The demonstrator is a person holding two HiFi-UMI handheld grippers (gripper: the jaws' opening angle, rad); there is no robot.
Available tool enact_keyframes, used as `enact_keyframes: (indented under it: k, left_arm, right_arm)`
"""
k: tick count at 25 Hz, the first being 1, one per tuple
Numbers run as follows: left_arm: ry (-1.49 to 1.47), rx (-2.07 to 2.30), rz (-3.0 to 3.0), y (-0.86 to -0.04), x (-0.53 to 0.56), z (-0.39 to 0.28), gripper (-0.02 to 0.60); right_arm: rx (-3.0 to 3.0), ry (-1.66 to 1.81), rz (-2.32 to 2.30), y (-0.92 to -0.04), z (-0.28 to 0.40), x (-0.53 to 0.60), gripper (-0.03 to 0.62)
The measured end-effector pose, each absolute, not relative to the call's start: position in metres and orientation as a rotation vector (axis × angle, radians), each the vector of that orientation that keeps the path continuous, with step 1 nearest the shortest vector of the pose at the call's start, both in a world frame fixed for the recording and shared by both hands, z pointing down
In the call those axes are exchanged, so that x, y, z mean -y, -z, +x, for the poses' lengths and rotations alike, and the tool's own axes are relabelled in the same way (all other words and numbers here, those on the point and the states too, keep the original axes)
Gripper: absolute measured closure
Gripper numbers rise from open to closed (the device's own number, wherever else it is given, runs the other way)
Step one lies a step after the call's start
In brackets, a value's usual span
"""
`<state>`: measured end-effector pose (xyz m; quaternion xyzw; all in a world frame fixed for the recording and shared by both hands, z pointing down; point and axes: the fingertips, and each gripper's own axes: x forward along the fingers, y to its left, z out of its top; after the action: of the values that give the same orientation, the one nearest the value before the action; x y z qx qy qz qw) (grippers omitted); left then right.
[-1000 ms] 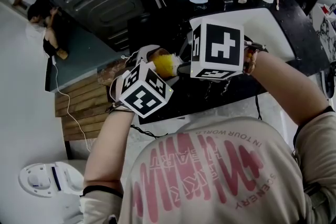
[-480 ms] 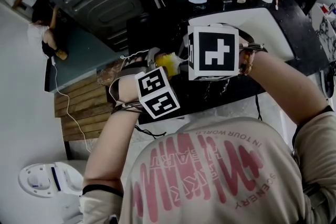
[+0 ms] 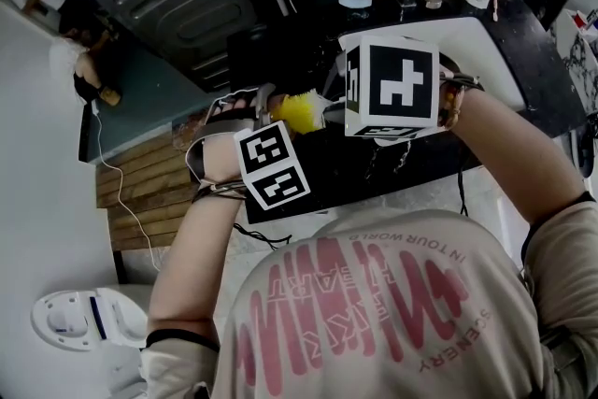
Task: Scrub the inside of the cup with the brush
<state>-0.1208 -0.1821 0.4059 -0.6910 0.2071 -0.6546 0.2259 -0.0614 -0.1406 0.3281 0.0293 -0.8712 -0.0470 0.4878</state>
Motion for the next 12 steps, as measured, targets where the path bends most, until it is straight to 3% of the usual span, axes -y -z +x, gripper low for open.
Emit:
enact_keyframes:
  k: [12]
  left_arm:
    - [1.557, -0.568, -2.042, -0.374, 0.175, -0.078, 0.176]
  right_arm:
    - [2.196, 0.05, 0.064, -0.329, -0.082, 0.143, 0.546]
